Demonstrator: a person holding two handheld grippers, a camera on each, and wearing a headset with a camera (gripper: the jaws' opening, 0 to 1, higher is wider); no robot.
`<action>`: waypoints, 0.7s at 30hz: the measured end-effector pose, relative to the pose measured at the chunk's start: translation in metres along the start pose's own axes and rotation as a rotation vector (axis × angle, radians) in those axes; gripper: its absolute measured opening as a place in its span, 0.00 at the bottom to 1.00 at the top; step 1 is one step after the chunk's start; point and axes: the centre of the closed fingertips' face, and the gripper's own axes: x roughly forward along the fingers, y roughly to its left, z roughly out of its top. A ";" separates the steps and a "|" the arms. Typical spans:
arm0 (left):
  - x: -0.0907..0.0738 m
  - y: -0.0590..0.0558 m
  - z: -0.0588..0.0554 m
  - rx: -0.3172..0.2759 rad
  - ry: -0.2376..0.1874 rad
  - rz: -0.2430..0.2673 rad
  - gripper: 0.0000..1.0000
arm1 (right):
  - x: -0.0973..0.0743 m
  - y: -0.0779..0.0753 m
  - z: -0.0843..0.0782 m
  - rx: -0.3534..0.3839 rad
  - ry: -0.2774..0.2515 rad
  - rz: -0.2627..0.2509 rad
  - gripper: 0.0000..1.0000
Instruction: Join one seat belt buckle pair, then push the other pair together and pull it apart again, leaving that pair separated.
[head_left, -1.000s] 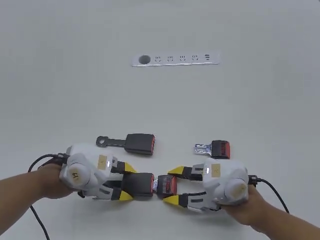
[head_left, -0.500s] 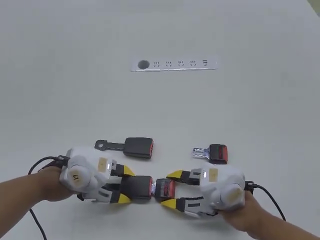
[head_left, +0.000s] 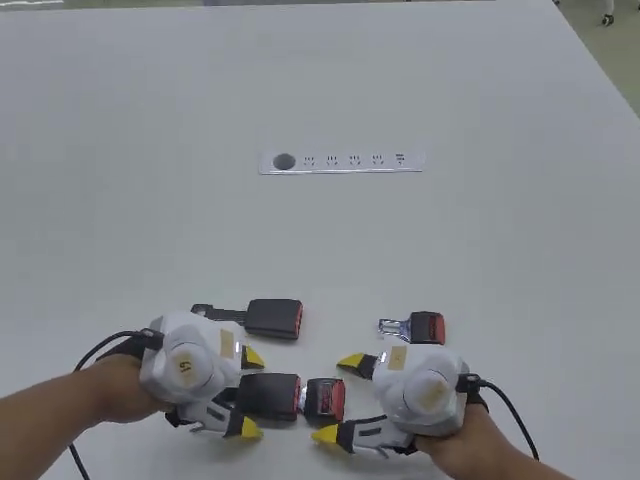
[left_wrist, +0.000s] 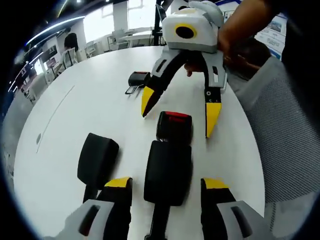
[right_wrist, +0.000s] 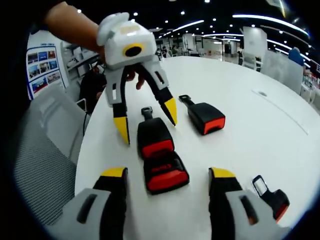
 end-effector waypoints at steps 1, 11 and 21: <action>-0.003 0.000 0.008 -0.027 -0.036 0.010 0.64 | -0.005 -0.001 -0.001 -0.009 0.007 -0.013 0.72; -0.023 0.005 0.014 -0.085 -0.065 0.068 0.83 | -0.042 -0.020 -0.006 -0.016 0.004 -0.077 0.79; -0.046 0.042 0.014 -0.062 -0.067 0.138 0.83 | -0.078 -0.079 -0.007 -0.036 0.018 -0.131 0.77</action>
